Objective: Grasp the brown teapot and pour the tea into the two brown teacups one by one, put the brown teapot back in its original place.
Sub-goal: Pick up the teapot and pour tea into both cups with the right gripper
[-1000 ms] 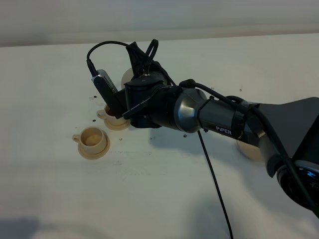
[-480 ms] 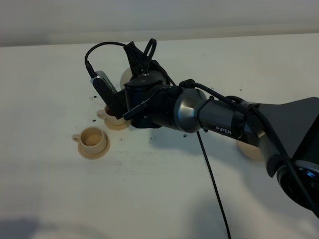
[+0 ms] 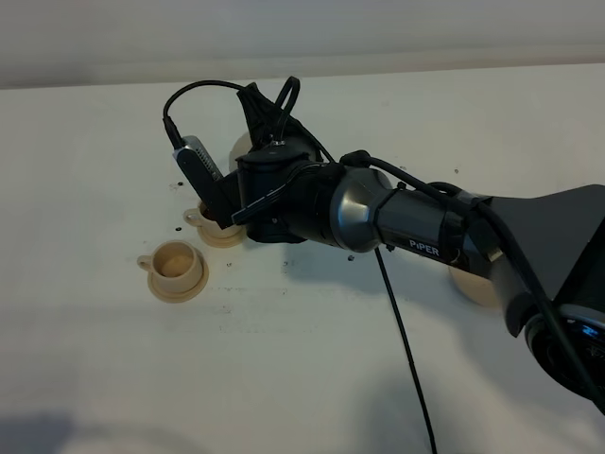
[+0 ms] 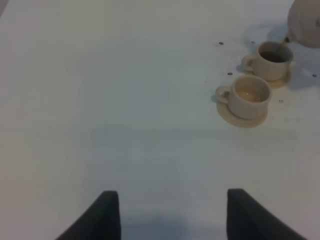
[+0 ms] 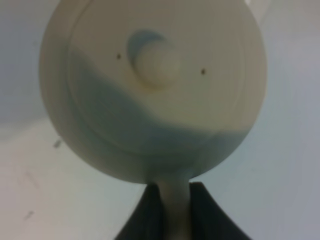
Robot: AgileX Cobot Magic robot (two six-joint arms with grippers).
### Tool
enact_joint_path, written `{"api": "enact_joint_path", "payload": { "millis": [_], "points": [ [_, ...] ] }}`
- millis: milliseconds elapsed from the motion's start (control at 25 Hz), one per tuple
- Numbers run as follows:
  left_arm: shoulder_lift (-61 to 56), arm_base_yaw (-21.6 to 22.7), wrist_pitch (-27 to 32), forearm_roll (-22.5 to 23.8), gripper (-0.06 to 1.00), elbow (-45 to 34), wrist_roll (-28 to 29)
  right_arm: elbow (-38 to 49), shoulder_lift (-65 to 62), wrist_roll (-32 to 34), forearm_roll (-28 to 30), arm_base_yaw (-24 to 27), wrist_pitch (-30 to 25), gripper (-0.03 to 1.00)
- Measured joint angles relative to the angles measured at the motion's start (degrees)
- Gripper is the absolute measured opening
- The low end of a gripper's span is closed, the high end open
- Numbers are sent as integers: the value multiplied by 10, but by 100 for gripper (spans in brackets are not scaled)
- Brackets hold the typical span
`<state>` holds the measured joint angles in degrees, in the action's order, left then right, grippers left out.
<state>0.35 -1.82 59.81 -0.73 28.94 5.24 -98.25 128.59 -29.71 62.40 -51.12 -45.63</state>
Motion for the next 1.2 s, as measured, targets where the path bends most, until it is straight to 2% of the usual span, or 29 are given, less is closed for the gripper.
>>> {"api": "enact_joint_path", "payload": {
  "millis": [280,880,1200],
  "points": [
    [0,0,0,0,47,0,0,0,0,6,-61,0,-9,12],
    [0,0,0,0,47,0,0,0,0,78,-84,1,-33,12],
    [0,0,0,0,47,0,0,-37,0,81,-148,1,-58,12]
  ]
}}
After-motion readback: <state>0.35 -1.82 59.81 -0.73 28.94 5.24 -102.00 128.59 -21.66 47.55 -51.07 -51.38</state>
